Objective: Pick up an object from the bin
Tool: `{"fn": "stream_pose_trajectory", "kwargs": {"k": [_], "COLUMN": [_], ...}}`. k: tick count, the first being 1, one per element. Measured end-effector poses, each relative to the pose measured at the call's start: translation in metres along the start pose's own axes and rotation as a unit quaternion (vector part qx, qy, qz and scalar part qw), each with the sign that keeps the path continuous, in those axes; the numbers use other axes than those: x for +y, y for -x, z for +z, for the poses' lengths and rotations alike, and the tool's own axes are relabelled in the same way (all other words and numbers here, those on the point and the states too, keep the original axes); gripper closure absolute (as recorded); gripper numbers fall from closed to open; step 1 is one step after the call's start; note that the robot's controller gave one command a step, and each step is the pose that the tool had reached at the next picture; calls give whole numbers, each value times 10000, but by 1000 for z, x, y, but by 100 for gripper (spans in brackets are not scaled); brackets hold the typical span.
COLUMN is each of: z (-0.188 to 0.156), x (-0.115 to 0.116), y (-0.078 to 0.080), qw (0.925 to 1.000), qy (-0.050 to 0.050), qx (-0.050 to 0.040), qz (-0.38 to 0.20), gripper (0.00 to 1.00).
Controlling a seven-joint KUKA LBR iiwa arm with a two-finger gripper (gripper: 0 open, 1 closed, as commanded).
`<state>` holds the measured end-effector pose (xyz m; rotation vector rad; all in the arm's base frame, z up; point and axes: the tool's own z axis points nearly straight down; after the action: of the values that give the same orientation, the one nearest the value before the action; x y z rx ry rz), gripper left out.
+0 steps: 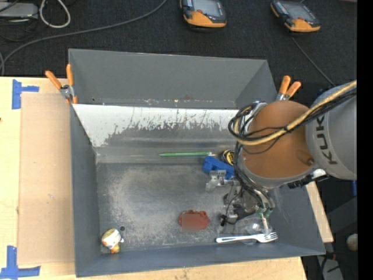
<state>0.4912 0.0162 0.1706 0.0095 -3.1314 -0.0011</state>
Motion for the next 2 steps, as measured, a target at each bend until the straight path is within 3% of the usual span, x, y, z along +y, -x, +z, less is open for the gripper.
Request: {"fn": "stream_pose_trajectory", "kwargs": {"k": [1, 2], "z": [-4, 84], "x": [0, 20], "y": [2, -7], "qw": [10000, 9983], "qy": [0, 8], "qx": [-39, -31], "qz": [3, 575], "gripper": [0, 0]}}
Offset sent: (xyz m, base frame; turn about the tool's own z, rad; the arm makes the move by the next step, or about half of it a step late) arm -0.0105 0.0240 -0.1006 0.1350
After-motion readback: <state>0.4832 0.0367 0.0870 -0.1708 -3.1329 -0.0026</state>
